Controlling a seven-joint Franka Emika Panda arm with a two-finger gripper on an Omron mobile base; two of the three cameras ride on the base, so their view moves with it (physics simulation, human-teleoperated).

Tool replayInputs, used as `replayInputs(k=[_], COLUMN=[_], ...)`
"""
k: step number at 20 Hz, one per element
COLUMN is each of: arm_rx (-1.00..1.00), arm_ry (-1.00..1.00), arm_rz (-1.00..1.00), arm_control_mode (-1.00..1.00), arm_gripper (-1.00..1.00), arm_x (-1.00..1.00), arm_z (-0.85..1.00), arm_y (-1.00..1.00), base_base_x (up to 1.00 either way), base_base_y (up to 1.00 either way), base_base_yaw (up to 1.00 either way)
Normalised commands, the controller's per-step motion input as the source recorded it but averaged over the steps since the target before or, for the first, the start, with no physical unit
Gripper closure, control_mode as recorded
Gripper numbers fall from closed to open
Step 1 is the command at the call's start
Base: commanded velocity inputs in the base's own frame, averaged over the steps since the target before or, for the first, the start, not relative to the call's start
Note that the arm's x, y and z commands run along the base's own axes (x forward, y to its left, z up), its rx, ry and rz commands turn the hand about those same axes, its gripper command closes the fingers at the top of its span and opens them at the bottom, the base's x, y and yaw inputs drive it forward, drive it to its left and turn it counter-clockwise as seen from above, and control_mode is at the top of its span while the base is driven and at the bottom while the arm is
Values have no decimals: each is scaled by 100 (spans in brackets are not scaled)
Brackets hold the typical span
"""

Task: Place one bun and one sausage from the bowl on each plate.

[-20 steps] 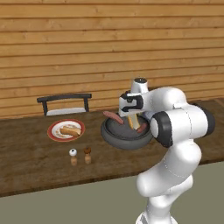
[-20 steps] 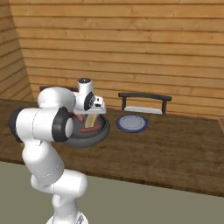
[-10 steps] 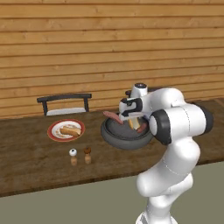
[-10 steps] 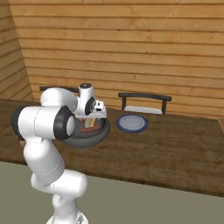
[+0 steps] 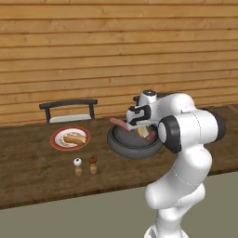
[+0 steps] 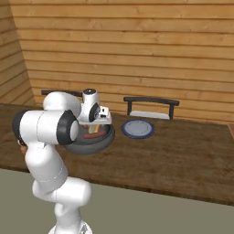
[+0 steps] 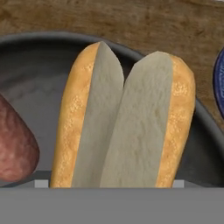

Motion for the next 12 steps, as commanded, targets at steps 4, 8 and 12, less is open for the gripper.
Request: replayInputs(k=[4,8,12], arm_rx=[2,0,0], arm_ry=[-8,-6,-7], arm_rz=[0,0,0], arm_control_mode=[-100,-100,-100], arm_gripper=[100,100,100], arm_x=[0,0,3], arm_z=[54,63,47], arm_y=[-27,-27,-24], base_base_x=[0,0,0], base_base_y=[0,0,0], base_base_yaw=[0,0,0])
